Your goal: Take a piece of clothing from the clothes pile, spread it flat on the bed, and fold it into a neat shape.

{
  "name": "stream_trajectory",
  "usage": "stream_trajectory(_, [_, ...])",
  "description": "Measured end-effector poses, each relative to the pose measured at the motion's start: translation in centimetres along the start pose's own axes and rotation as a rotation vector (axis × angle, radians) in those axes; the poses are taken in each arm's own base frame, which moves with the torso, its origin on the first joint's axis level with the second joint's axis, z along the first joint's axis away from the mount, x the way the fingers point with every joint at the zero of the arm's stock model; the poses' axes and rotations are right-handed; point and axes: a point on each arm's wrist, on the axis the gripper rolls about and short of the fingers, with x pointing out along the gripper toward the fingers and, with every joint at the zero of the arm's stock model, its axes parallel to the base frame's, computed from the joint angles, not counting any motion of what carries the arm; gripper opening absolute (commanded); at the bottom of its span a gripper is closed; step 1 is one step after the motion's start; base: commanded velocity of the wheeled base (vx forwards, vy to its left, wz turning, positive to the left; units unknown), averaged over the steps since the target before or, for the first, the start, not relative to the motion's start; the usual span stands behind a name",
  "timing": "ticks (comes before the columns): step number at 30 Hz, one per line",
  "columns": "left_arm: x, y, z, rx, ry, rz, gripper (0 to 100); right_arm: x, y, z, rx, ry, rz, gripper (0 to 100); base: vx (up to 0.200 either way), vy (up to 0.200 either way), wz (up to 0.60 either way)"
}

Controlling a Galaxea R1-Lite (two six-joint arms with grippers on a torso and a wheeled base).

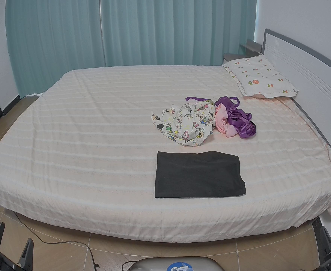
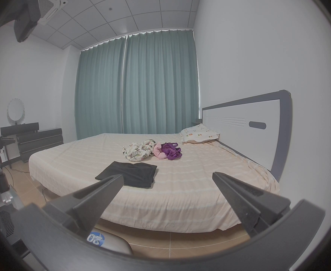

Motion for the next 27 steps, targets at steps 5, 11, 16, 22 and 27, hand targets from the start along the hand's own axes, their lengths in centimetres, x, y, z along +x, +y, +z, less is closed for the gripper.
stream_trajectory(5, [0.0,0.0,0.0,0.0,0.0,0.0,100,0.0,0.0,0.0,0.0,0.001,0.001,100,0.0,0.0,0.0])
stream_trajectory(11, [0.0,0.0,0.0,0.0,0.0,0.0,100,0.0,0.0,0.0,0.0,0.001,0.001,100,0.0,0.0,0.0])
stream_trajectory(16, [0.0,0.0,0.0,0.0,0.0,0.0,100,0.0,0.0,0.01,0.001,0.0,0.001,100,0.0,0.0,0.0])
stream_trajectory(22, [0.0,0.0,0.0,0.0,0.0,0.0,100,0.01,0.0,0.0,0.002,0.001,0.001,100,0.0,0.0,0.0])
stream_trajectory(27, [0.0,0.0,0.0,0.0,0.0,0.0,100,0.01,0.0,0.0,0.002,0.001,0.001,100,0.0,0.0,0.0])
